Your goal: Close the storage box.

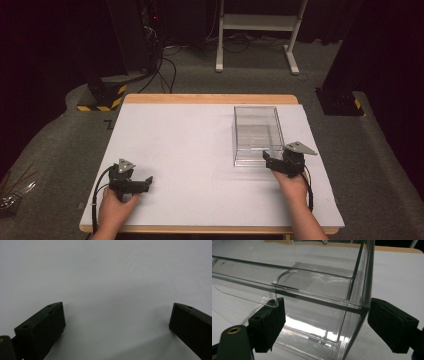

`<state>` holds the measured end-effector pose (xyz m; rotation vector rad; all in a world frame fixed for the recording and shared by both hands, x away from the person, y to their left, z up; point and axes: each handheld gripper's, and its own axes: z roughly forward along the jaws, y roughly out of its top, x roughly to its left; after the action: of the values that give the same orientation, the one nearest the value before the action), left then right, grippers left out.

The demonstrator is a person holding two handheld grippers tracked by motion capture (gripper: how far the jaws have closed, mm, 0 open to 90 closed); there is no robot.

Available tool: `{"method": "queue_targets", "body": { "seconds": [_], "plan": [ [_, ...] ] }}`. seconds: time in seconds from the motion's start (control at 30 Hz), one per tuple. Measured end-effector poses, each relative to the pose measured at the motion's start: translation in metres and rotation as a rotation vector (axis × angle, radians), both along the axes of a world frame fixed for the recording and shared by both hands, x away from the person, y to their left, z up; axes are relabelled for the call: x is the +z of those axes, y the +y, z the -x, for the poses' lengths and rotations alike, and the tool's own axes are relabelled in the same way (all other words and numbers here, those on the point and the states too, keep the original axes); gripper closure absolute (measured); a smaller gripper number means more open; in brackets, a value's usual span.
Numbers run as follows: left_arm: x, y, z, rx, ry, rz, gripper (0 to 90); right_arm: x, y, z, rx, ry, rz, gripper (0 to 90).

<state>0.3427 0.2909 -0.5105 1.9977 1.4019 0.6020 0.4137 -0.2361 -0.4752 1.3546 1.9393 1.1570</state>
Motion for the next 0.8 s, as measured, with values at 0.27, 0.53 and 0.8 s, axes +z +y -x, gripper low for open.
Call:
{"method": "queue_targets", "body": {
  "seconds": [0.27, 0.53, 0.8],
  "plan": [
    [0.000, 0.000, 0.000, 0.000, 0.000, 0.000, 0.6, 0.000, 0.000, 0.000, 0.000, 0.004, 0.000, 16.0],
    [0.000, 0.000, 0.000, 0.000, 0.001, 0.002, 0.6, 0.003, -0.001, 0.003, 0.008, 0.010, 0.002, 17.5],
    [0.000, -0.001, 0.000, 0.004, -0.003, 0.006, 0.6, 0.006, -0.006, 0.011, 0.009, -0.001, -0.002, 17.5]
  ]
}}
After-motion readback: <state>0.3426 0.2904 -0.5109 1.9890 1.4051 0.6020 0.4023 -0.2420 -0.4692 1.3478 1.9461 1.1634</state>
